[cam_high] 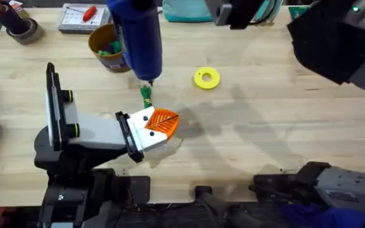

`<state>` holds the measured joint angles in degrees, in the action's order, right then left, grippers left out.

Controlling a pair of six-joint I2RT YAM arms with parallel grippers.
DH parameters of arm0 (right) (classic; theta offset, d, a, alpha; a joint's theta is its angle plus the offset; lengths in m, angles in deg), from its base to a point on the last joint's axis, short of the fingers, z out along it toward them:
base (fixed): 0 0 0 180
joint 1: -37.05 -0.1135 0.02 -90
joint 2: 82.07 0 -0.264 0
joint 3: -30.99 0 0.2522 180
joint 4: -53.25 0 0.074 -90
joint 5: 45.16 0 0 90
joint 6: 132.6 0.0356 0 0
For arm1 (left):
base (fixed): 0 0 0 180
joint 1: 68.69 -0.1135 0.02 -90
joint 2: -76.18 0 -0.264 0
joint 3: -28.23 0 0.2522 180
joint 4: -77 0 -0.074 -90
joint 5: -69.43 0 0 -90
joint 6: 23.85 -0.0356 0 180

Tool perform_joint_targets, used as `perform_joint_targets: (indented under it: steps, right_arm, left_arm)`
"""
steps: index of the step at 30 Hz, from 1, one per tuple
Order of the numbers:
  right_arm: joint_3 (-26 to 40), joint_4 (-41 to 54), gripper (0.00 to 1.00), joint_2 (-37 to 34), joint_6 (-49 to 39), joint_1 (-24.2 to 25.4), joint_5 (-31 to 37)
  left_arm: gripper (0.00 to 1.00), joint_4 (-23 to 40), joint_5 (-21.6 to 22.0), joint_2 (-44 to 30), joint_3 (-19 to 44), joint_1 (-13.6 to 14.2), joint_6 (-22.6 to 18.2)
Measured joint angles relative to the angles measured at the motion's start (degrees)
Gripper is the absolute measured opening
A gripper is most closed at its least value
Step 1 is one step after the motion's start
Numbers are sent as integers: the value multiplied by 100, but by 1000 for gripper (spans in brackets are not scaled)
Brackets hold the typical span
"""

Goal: Pick up the gripper from the table and insert it into the empty holder that is missing its gripper. Then pick up a screw, insert it into the mounting hole, and use the screwdriver to tighten it. Finally, clean up the table by picking up the vegetable and placing it into the bucket.

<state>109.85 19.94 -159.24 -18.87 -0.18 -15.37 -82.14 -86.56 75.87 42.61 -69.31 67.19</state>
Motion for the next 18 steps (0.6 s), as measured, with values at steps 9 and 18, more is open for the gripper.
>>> perform_joint_targets:
  steps: [9,18]
  right_arm:
    - [0,-1,26,0,-20,-157,17]
    - [0,-1,26,0,-20,-161,22]
  left_arm:
    - [10,0,0,0,0,0,0]
    - [10,0,-2,0,0,0,0]
